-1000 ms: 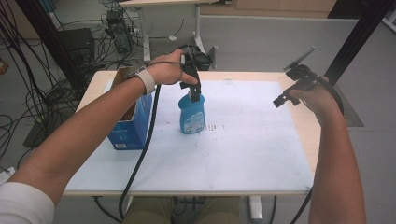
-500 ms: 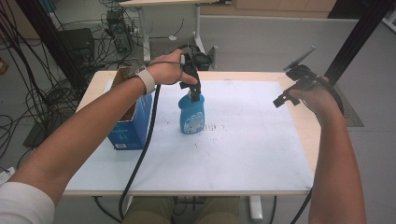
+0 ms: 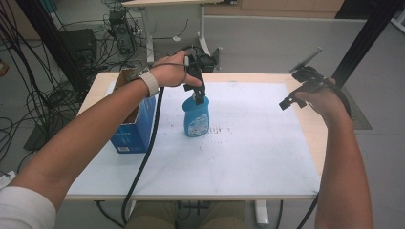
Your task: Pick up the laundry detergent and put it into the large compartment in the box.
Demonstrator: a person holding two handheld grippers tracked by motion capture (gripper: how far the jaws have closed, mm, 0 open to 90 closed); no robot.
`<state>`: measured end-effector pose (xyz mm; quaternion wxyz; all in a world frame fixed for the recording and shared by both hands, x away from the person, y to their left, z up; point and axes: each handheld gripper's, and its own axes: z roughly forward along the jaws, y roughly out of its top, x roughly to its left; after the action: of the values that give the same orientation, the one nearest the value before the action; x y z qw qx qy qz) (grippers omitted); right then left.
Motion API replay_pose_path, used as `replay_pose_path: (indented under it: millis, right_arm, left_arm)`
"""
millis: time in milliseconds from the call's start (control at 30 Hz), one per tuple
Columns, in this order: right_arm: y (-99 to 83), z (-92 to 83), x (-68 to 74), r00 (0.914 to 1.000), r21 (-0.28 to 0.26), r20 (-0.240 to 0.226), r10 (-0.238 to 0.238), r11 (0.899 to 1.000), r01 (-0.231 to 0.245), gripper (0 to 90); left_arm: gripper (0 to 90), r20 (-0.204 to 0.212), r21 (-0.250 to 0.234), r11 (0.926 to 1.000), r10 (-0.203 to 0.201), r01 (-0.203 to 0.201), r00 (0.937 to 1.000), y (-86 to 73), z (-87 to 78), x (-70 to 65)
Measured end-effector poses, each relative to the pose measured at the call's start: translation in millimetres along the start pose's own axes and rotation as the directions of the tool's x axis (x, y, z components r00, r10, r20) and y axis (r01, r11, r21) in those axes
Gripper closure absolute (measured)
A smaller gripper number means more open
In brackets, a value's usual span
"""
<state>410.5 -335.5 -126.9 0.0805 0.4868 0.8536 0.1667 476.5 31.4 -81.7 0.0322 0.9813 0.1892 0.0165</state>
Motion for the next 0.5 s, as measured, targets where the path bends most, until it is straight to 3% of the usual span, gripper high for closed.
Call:
replay_pose_path:
  millis: [500]
  right_arm:
    - [-1.4,-0.5,-0.4,1.0,-0.002,0.0,0.001,1.0,-0.001,8.9]
  left_arm:
    - [8.7,0.004,0.0,1.0,-0.001,0.001,1.0,-0.4,0.1,0.2]
